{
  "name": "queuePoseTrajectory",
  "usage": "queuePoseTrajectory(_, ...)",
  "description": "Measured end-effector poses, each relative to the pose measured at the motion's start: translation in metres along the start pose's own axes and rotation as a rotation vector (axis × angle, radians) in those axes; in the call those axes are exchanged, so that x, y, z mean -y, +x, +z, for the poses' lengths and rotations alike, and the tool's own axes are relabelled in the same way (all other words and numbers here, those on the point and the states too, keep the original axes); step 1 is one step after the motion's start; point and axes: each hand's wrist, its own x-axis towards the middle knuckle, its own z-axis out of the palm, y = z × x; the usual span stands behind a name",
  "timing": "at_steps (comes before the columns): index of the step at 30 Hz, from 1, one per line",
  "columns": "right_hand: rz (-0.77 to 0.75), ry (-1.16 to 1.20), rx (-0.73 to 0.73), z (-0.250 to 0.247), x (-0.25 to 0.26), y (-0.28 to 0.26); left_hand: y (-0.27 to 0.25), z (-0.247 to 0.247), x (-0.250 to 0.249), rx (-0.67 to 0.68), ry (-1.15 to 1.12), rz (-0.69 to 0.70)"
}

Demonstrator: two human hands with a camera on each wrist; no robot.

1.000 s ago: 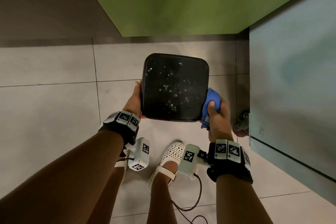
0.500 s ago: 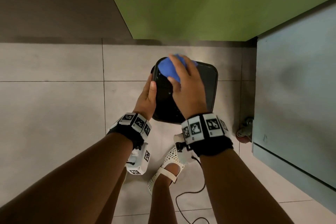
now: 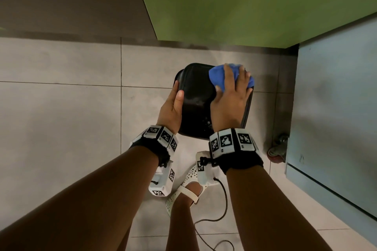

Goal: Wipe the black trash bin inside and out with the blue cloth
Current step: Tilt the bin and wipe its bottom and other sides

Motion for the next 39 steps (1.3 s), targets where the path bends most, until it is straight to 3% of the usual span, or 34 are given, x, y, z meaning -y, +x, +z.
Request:
queuePoseTrajectory(5, -0.267, 0.011, 0.151, 0.012, 0.016, -0.018, 0.001, 0.001, 0.003, -0.022, -0.024, 0.004)
queuePoseTrajectory(9, -0.349, -0.029, 0.144, 0.014, 0.023, -0.001, 0.000, 0.000, 0.002, -0.023, 0.012, -0.001)
queuePoseTrajectory(11, -0.275, -0.062, 0.081, 0.008, 0.014, 0.008, -0.002, 0.000, -0.001, -0.037, 0.013, -0.019)
queuePoseTrajectory(14, 0.012, -0.008, -0.069, -0.004, -0.004, 0.013, -0.005, 0.001, -0.006, -0.042, 0.031, -0.023)
queuePoseTrajectory(16, 0.105, -0.009, -0.094, -0.006, -0.004, 0.012, -0.005, 0.001, -0.007, -0.040, 0.039, -0.009)
queuePoseTrajectory(18, 0.092, -0.003, -0.034, -0.004, 0.005, 0.013, -0.004, 0.001, -0.008, -0.047, 0.030, -0.007)
queuePoseTrajectory(22, -0.263, 0.053, 0.179, 0.009, 0.032, 0.010, -0.004, 0.000, -0.008, -0.046, 0.013, 0.000)
queuePoseTrajectory(24, -0.315, 0.033, 0.186, 0.011, 0.037, 0.009, -0.004, 0.001, -0.006, -0.047, 0.013, 0.009)
queuePoseTrajectory(26, -0.245, -0.002, 0.128, 0.009, 0.028, 0.011, -0.004, 0.003, -0.006, -0.060, -0.019, -0.006)
queuePoseTrajectory(31, 0.201, 0.042, -0.086, -0.007, -0.013, 0.010, -0.008, 0.006, -0.012, -0.084, 0.004, -0.019)
queuePoseTrajectory(35, 0.186, 0.162, -0.129, -0.003, -0.021, 0.013, -0.009, 0.000, -0.024, 0.002, 0.123, -0.014)
queuePoseTrajectory(37, 0.134, 0.186, -0.112, -0.005, -0.026, 0.012, 0.000, -0.007, -0.038, 0.004, 0.201, 0.079)
queuePoseTrajectory(39, 0.070, 0.207, -0.079, -0.013, -0.034, 0.014, 0.020, -0.011, -0.055, 0.048, 0.427, 0.230)
